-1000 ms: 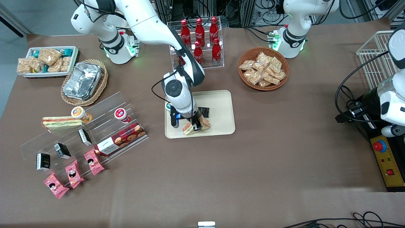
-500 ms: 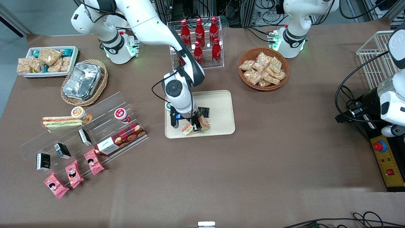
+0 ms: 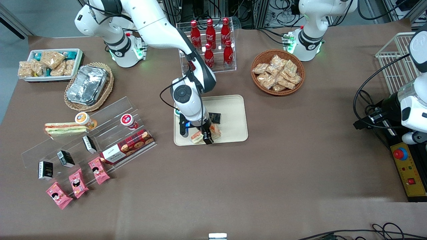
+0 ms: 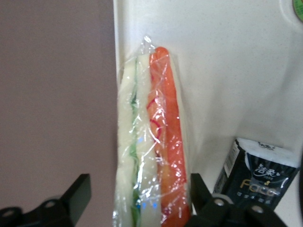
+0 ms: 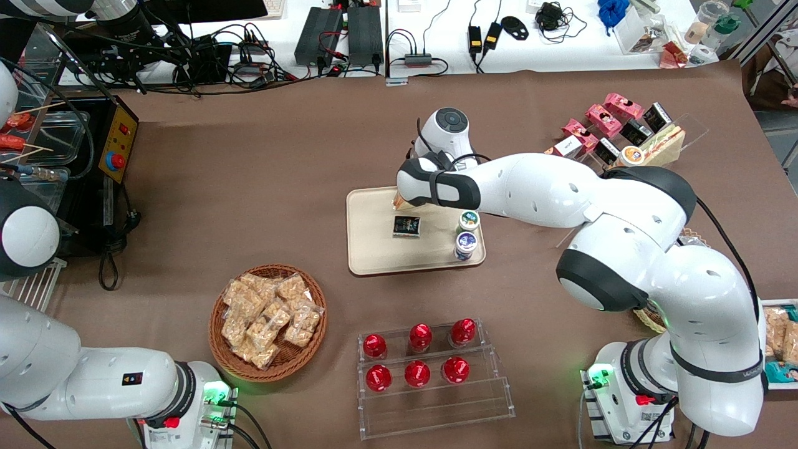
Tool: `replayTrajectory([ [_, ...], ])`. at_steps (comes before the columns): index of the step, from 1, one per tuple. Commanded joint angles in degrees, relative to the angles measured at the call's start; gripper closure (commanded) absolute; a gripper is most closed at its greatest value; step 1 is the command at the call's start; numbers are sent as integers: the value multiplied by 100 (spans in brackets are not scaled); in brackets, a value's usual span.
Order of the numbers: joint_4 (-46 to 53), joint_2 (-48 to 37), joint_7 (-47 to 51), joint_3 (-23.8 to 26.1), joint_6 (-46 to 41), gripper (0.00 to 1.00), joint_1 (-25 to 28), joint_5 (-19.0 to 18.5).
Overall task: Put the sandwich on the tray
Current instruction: 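Lower the sandwich onto the cream tray beside the black box, then open the right gripper and release the sandwich on the tray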
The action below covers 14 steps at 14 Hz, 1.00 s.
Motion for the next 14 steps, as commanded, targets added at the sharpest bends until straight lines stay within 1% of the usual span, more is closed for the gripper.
replayTrajectory([
  [1,171,85,-79,-26,-134,0,-16,124],
  [4,171,-134,-79,-52,-485,0,-17,107],
  [8,171,-617,-316,-113,-1302,0,-95,107],
  [12,171,-1319,-675,-219,-2277,0,-236,36],
  [13,171,-1513,-877,-262,-2575,0,-236,-86],
  [14,171,-1723,-1070,-367,-2874,0,-236,-287],
])
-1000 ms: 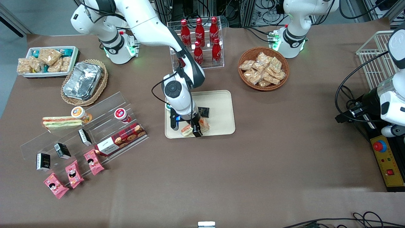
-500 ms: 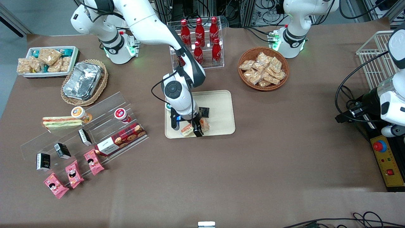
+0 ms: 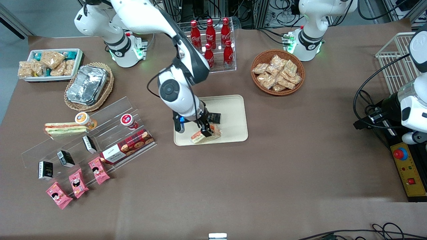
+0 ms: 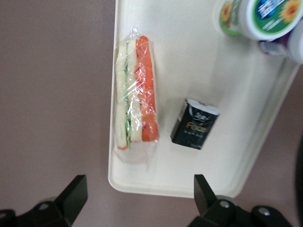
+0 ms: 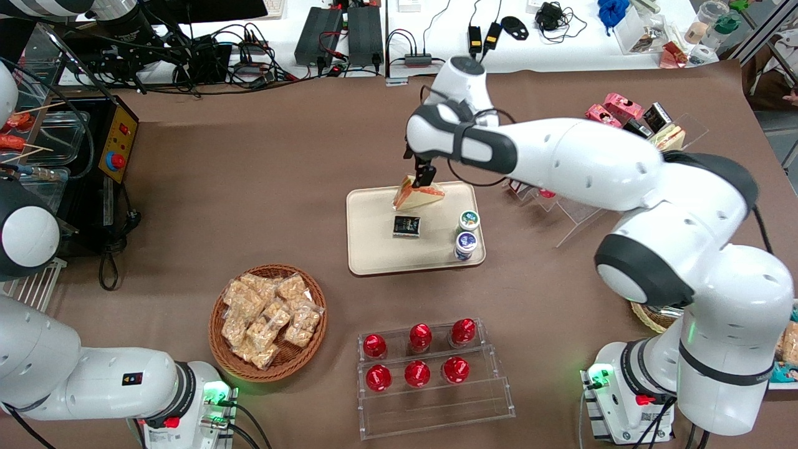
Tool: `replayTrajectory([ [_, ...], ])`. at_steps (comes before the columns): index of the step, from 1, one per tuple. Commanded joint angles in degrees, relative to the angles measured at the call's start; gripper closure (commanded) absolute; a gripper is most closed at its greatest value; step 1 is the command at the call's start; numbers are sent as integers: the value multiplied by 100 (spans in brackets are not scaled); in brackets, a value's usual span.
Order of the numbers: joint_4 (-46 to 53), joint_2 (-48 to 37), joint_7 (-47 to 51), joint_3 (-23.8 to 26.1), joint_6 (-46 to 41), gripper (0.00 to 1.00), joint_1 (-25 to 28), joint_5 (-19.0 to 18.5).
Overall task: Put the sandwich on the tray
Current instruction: 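Open the right gripper and release the sandwich on the tray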
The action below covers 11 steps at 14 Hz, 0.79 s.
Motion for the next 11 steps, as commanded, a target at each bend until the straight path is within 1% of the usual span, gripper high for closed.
replayTrajectory([
  [1,-102,-664,-551,-103,-783,0,-30,-428],
  [3,-102,-893,-999,-112,-1066,0,-13,-859],
  [5,-111,-1148,-1508,-121,-1190,0,-161,-1106],
  [6,-137,-1288,-1972,-112,-1286,0,-310,-1151],
  [9,-163,-1728,-4194,-68,-2154,0,-855,-1466],
  [10,-163,-1894,-4592,37,-2357,0,-1083,-1746],
  [11,-189,-2053,-4805,290,-2490,0,-1355,-2010],
])
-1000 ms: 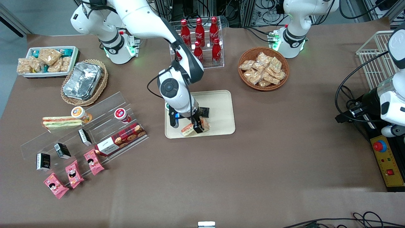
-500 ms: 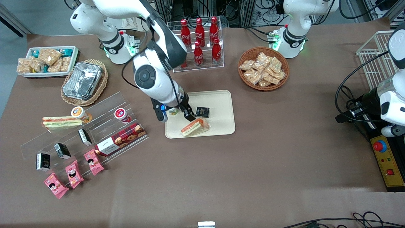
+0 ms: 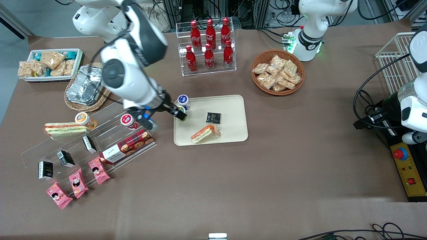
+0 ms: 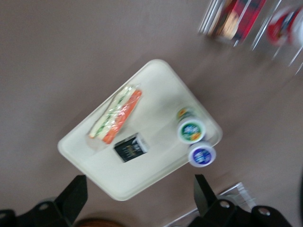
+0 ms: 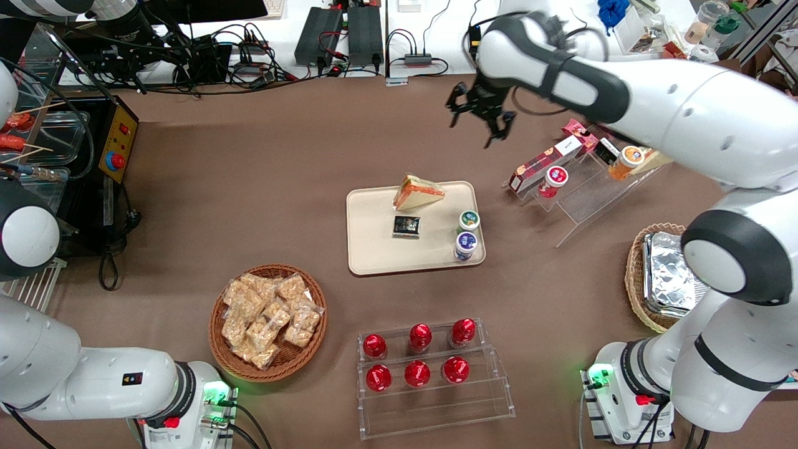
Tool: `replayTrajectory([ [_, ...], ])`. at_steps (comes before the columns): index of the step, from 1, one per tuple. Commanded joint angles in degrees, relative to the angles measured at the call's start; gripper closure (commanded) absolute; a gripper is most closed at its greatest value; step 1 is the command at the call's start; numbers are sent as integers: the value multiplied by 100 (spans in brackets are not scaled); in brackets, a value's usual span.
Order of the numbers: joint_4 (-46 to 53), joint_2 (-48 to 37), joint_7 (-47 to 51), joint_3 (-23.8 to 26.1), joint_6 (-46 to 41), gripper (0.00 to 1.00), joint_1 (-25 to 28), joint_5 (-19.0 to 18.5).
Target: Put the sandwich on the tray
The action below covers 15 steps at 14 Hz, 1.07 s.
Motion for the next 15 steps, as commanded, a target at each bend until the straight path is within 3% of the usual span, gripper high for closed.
replayTrajectory([
  [1,-230,-611,-700,685,-313,0,-747,-670],
  [5,-572,-998,-1472,1960,-243,0,-2215,-1286],
  [8,-670,-1271,-2622,2234,-269,0,-3086,-1296],
  [11,-687,-1360,-3503,2980,-287,0,-4272,-1305],
  [15,-687,-1421,-4924,3017,-234,0,-5142,-1437],
])
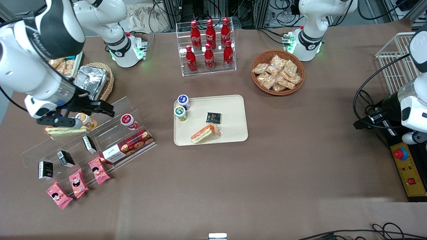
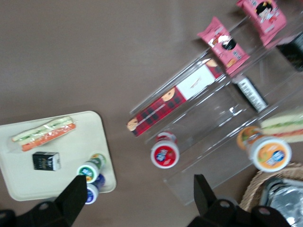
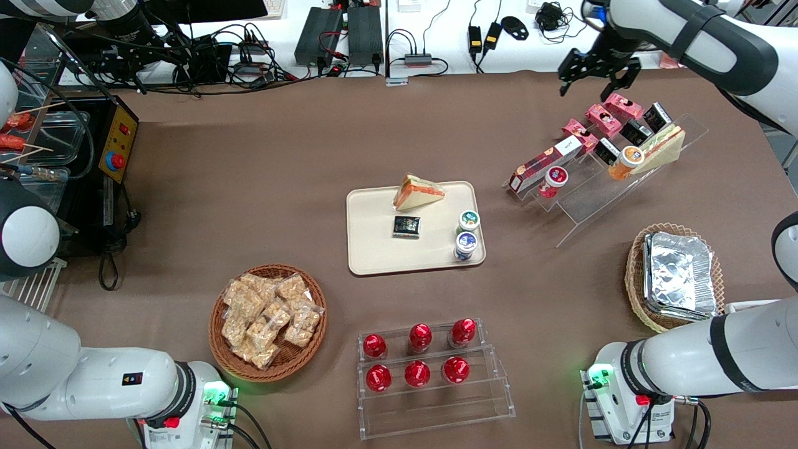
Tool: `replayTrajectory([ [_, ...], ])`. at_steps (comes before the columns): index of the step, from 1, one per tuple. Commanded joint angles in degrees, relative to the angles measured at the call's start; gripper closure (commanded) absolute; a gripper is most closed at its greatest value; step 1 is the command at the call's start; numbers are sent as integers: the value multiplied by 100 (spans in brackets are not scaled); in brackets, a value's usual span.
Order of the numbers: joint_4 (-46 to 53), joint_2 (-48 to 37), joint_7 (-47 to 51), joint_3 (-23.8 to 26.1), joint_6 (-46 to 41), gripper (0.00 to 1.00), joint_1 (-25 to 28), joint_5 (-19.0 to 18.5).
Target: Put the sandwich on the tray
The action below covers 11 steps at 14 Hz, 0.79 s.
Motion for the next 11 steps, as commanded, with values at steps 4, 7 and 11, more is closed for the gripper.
replayTrajectory([
  [4,-74,-189,-1816,-247,37,0,-824,-723],
  [7,250,-163,-1880,-398,-173,0,-921,-734],
  [11,278,-154,-1880,-389,-227,0,-983,-699],
])
